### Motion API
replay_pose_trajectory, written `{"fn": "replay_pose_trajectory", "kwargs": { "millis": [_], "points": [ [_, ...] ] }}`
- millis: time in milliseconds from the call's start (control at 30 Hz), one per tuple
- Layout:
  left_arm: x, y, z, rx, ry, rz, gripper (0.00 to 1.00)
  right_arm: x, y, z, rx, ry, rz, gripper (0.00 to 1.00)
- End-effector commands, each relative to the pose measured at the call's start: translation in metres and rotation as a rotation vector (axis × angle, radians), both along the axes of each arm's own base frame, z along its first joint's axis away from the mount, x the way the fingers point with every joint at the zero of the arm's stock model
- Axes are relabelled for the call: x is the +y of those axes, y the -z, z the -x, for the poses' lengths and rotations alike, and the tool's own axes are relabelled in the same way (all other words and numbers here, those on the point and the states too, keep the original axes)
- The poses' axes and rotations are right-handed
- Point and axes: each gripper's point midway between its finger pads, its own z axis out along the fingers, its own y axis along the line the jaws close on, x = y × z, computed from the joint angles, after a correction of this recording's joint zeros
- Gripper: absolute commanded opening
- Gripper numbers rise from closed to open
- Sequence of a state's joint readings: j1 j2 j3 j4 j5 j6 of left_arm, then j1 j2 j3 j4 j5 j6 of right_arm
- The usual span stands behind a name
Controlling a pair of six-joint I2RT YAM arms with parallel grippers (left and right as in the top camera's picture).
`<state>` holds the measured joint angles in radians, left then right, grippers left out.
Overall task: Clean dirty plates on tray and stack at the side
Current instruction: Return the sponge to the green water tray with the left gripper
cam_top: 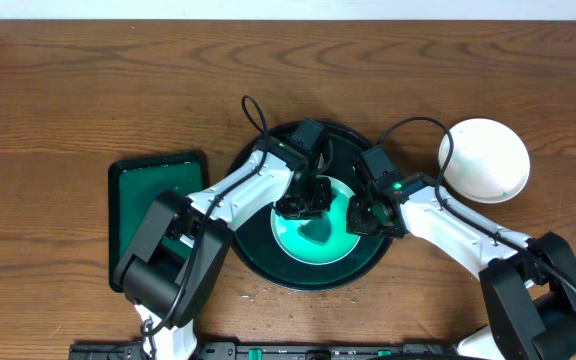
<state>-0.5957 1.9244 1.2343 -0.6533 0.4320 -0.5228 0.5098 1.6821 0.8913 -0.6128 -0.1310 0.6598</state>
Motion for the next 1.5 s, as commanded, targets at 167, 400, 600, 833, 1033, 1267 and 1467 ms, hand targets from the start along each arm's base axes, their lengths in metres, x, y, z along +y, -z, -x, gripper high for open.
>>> {"fn": "replay_pose_trajectory", "kwargs": {
  "millis": [167, 400, 600, 833, 1033, 1267, 1467],
  "points": [
    [0.057, -0.036, -0.043, -0.133, -0.173, -0.188, 0.07, -0.011, 0.014, 0.011, 0.045, 0.0, 0.058, 0.01],
    [0.117, -0.104, -0.048, -0.292, -0.251, -0.277, 0.07, -0.011, 0.014, 0.011, 0.043, 0.0, 0.056, 0.01],
    [0.172, -0.141, -0.05, -0.373, -0.414, -0.341, 0.07, -0.011, 0.014, 0.011, 0.043, -0.001, 0.057, 0.01],
    [0.251, -0.134, -0.056, -0.294, -0.636, -0.404, 0.08, -0.011, 0.014, 0.011, 0.044, -0.001, 0.057, 0.01],
    [0.31, -0.103, -0.052, -0.165, -0.758, -0.467, 0.07, -0.011, 0.014, 0.01, 0.042, -0.001, 0.056, 0.01],
    [0.316, -0.044, -0.04, 0.032, -0.711, -0.52, 0.07, -0.01, 0.014, 0.01, 0.04, -0.001, 0.055, 0.01],
    [0.315, -0.014, -0.035, 0.124, -0.683, -0.542, 0.17, -0.01, 0.014, 0.01, 0.041, -0.001, 0.055, 0.01]
  ]
}}
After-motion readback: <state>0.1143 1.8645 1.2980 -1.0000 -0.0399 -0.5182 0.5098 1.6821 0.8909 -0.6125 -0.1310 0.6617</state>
